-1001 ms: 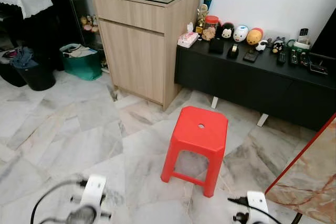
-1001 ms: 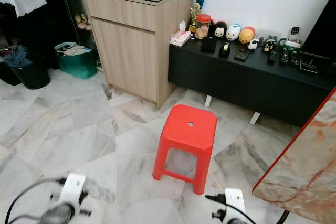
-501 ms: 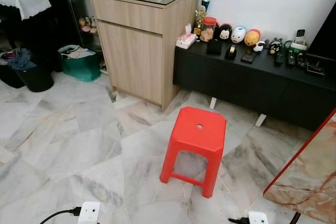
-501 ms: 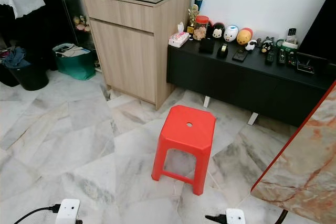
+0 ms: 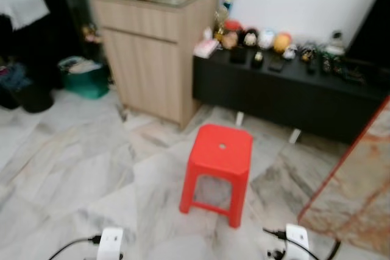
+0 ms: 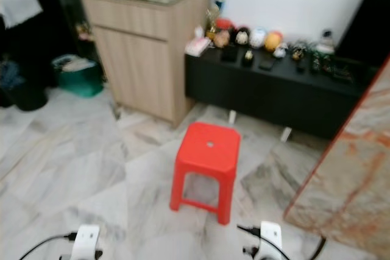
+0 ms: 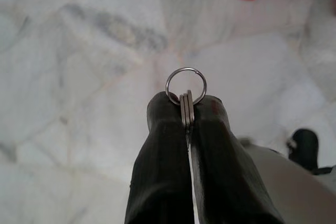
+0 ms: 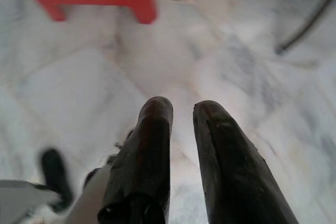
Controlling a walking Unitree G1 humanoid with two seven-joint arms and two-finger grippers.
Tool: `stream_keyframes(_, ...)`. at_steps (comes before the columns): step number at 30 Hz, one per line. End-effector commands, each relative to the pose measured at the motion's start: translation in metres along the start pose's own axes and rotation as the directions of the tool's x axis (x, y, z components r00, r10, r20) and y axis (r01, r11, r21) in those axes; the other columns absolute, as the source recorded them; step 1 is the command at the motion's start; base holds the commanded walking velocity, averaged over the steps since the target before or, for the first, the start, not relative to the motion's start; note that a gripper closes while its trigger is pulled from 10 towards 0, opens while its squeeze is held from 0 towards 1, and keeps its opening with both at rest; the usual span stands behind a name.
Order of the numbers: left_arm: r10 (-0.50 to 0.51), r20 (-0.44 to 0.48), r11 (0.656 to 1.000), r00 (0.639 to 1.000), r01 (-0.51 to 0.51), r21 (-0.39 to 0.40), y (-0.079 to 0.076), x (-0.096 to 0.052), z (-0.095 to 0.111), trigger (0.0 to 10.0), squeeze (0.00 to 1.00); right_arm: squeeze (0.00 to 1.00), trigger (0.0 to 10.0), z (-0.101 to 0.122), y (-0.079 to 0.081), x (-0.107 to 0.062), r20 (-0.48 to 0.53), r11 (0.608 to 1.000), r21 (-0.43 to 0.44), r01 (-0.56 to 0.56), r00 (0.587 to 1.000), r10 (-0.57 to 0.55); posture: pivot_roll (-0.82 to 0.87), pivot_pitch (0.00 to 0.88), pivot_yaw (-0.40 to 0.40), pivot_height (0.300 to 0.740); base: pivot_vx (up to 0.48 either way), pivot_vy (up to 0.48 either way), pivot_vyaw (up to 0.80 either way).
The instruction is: Hang keys on a hook
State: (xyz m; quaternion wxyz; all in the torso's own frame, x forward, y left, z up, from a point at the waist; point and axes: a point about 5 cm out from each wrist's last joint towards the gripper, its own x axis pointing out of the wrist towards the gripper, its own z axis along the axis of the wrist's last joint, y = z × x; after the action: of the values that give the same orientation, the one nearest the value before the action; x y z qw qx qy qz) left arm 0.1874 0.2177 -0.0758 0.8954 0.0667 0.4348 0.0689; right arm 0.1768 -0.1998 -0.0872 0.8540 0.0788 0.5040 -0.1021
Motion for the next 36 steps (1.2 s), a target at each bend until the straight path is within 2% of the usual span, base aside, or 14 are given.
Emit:
stream_keyframes(1,0.013,-0.016,1.0,1.0,-0.012,0.011,0.006,0.0,-0.002,10.0,0.0,0.0,10.0,0.004,0.004,0.0,0.002,1.0,0.024,0.0,1.0,-0.001,0.02,0.0,-0.036,0.74,0.0,-0.319,-0.76)
stream_keyframes(7,0.029,-0.006,0.999,1.0,-0.029,0.013,0.012,0.002,0.005,10.0,0.0,0.0,10.0,0.015,0.012,0.001,0.019,1.0,0.027,-0.001,1.0,0.0,0.03,0.0,-0.025,0.74,0.0,-0.321,-0.1)
stream_keyframes(13,0.013,0.019,0.999,1.0,-0.014,0.037,0.008,0.004,0.016,10.0,0.0,0.0,10.0,0.03,0.022,0.002,0.057,0.999,0.034,-0.039,0.998,0.037,0.04,0.0,-0.022,0.74,0.0,-0.324,0.0)
stream_keyframes(17,0.02,0.016,0.999,1.0,-0.021,0.04,0.009,0.004,0.017,10.0,0.0,0.0,10.0,0.035,0.025,0.001,0.066,0.998,0.05,-0.035,0.997,0.032,0.03,0.0,-0.021,0.74,0.0,-0.326,0.0)
stream_keyframes(19,0.016,0.012,0.998,1.0,-0.016,0.065,0.009,0.004,0.015,10.0,0.0,0.0,10.0,0.038,0.028,0.001,0.076,0.997,0.066,-0.048,0.996,0.043,0.03,0.0,-0.025,0.74,0.0,-0.322,0.0)
stream_keyframes(28,0.021,-0.032,0.997,0.999,-0.019,0.072,0.013,0.0,-0.005,10.0,0.0,0.0,10.0,0.017,0.025,0.002,0.04,0.996,0.078,-0.04,0.999,0.037,0.02,0.0,-0.015,0.74,0.0,-0.331,0.0)
stream_keyframes(30,0.027,-0.038,0.997,0.999,-0.024,0.077,0.014,-0.001,-0.008,10.0,0.0,0.0,10.0,0.013,0.023,0.001,0.033,0.995,0.092,-0.031,0.999,0.029,0.01,0.0,-0.013,0.74,0.0,-0.334,0.0)
stream_keyframes(31,0.026,-0.043,0.996,0.999,-0.023,0.082,0.014,-0.002,-0.01,10.0,0.0,0.0,10.0,0.013,0.021,0.001,0.042,0.991,0.13,-0.026,0.999,0.02,0.01,0.0,-0.013,0.74,0.0,-0.334,-0.64)
stream_keyframes(35,0.017,-0.035,0.996,0.999,-0.014,0.093,0.013,-0.001,-0.008,10.0,0.0,0.0,10.0,0.014,0.018,0.001,0.049,0.989,0.145,-0.008,0.999,0.0,0.01,0.0,-0.01,0.74,0.0,-0.334,-0.72)
stream_keyframes(36,0.008,-0.024,0.994,1.0,-0.006,0.114,0.011,-0.001,-0.005,10.0,0.0,0.0,10.0,0.015,0.017,0.001,0.05,0.993,0.121,0.003,0.999,-0.009,0.01,0.0,-0.007,0.74,0.0,-0.334,-0.48)
